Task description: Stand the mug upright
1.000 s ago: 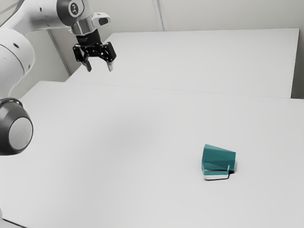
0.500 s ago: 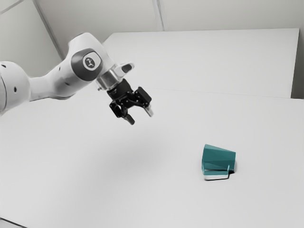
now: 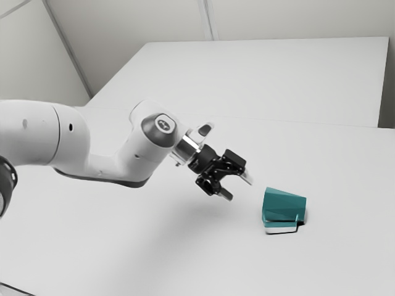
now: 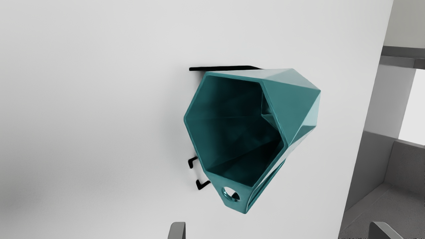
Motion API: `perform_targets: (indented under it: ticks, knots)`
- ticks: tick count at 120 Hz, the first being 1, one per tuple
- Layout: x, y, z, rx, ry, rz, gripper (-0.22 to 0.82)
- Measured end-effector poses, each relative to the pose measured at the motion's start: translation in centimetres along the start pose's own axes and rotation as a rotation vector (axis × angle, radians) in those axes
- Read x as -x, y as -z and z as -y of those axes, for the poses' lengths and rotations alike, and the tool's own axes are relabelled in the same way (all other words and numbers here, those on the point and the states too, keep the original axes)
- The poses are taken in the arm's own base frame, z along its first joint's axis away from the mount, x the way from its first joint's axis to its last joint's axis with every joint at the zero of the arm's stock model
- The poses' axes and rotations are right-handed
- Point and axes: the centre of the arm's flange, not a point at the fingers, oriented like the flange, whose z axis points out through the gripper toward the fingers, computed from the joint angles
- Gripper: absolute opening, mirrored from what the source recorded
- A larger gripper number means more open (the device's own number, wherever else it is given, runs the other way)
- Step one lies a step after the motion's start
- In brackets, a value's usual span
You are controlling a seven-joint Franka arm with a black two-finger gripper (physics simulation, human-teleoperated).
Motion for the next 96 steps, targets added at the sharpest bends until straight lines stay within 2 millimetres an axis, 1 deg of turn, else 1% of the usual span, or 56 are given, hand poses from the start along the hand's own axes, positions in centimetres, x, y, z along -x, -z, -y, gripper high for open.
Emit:
perform_targets:
  ticks: [16, 43, 66, 96]
  knots:
    - [0.0, -2.6, 0.5, 0.008, -0.027, 0.006, 0.60]
    - [-1.6, -6.1, -1.0, 0.028, -0.108, -0.005, 0.60]
    - [-2.3, -8.1, -1.4, 0.062, -0.143, -0.018, 0.60]
    - [-2.3, -9.5, -1.0, 0.108, -0.159, -0.032, 0.60]
